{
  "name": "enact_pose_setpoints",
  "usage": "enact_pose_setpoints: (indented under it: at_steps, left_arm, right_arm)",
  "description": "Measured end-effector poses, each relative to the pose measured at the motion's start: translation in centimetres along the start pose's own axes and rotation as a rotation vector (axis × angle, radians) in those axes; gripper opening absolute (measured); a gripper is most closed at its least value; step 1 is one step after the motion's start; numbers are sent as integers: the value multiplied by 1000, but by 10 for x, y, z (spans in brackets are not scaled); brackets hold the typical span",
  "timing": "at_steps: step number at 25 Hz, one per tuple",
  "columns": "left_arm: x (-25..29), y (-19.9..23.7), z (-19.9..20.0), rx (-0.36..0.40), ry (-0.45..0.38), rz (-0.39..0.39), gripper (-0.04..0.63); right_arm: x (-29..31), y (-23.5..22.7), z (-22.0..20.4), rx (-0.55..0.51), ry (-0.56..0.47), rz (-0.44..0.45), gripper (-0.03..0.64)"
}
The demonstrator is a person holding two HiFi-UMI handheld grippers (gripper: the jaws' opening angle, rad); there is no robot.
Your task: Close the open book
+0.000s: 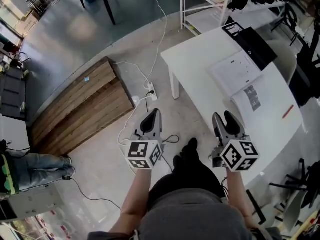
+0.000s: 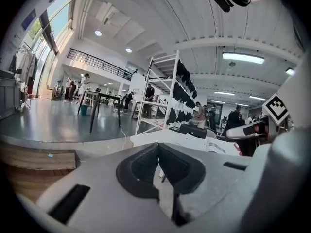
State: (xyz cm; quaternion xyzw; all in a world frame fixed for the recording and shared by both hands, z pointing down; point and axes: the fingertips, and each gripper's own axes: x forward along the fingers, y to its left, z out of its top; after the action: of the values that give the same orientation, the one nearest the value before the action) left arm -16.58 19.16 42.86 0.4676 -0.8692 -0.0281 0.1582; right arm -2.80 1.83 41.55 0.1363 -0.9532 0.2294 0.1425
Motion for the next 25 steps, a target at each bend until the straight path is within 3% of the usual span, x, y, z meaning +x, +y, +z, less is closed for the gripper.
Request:
enact_pose_setpoints:
  at_steps: [14, 25]
  left_arm:
    - [125, -69, 24, 88, 52, -202, 6]
    - [183, -137, 33, 186, 73, -353, 6]
  right_arm:
    - [13, -82, 32, 129, -55, -139, 209]
    - [-3, -128, 40, 272, -130, -204, 209]
